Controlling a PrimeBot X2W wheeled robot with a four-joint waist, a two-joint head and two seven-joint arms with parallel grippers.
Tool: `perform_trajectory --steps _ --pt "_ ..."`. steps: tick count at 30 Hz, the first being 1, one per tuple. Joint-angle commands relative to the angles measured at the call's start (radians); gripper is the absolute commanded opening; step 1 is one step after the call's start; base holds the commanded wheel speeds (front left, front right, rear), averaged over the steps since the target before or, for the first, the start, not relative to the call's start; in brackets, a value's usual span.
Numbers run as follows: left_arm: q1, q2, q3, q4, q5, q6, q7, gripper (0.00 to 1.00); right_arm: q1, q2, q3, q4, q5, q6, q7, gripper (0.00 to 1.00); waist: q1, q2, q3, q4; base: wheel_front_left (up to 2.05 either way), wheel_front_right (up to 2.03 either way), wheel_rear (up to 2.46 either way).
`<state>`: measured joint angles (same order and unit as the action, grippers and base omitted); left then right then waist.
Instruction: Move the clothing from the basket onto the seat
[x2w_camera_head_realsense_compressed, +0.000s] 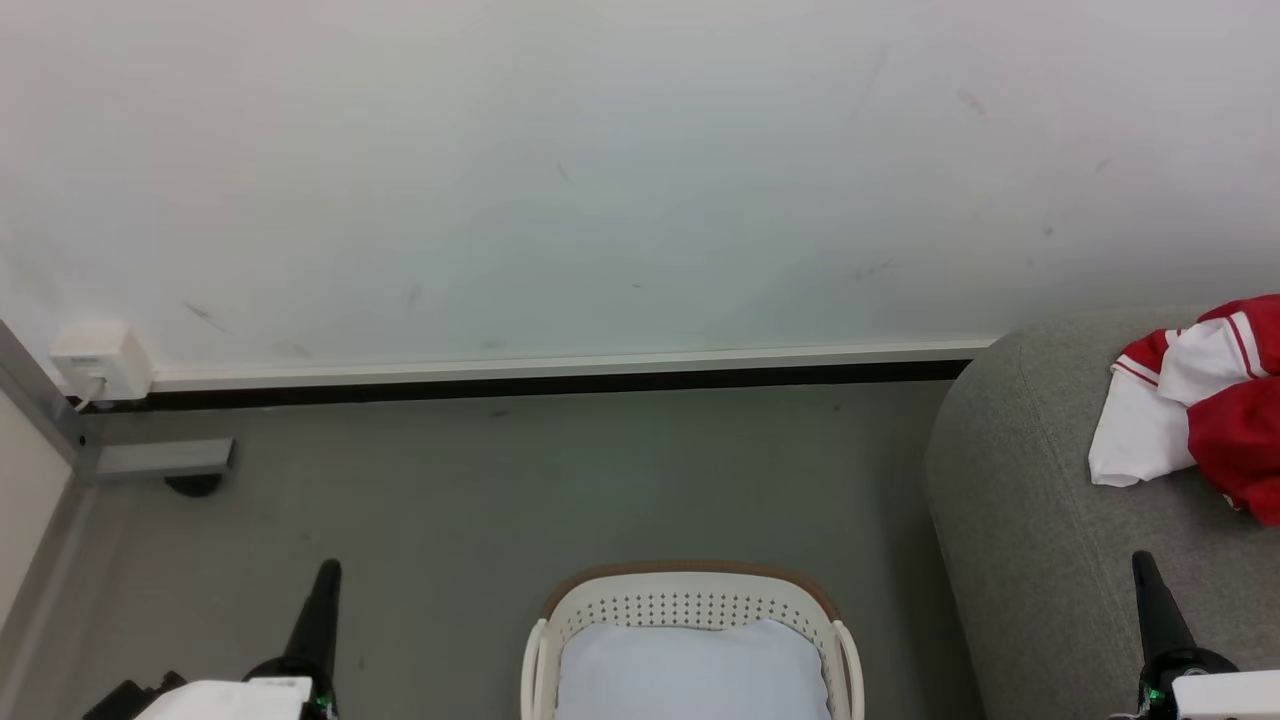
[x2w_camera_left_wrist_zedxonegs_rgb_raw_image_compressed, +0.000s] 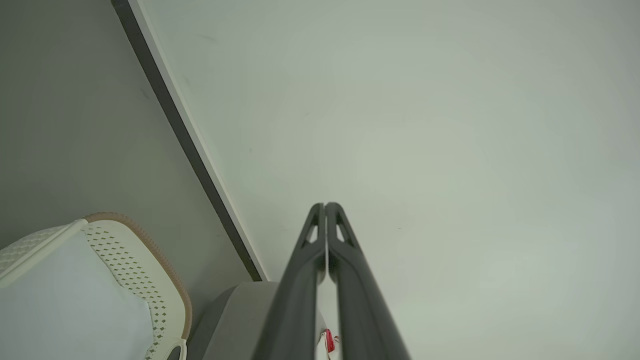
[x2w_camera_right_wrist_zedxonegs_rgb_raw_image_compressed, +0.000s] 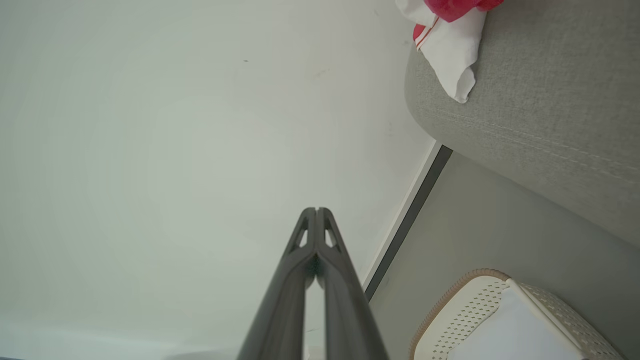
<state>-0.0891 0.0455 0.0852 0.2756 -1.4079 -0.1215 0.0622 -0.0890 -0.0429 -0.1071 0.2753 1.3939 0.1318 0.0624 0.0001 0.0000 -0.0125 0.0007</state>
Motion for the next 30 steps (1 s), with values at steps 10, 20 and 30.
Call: perform_trajectory --steps 10,20,30 --pt "-0.022 0.007 0.017 -0.016 -0.099 -0.008 0.026 0.00 -0.021 -0.010 -0.007 -0.016 0.102 -0.002 0.028 0.00 -0.0001 0.0000 0.005 0.000 0.00 0.00 0.00" --pt "-0.028 0.007 0.027 -0.022 -0.163 -0.011 0.044 0.00 -0.029 -0.011 -0.009 -0.023 0.170 -0.002 0.044 0.00 -0.0001 0.0000 0.009 -0.001 0.00 0.00 0.00" --pt "-0.030 0.008 0.034 -0.027 -0.210 -0.012 0.057 0.00 -0.030 -0.011 -0.011 -0.029 0.218 -0.002 0.057 0.00 -0.0001 0.0000 0.013 -0.001 0.00 0.00 0.00"
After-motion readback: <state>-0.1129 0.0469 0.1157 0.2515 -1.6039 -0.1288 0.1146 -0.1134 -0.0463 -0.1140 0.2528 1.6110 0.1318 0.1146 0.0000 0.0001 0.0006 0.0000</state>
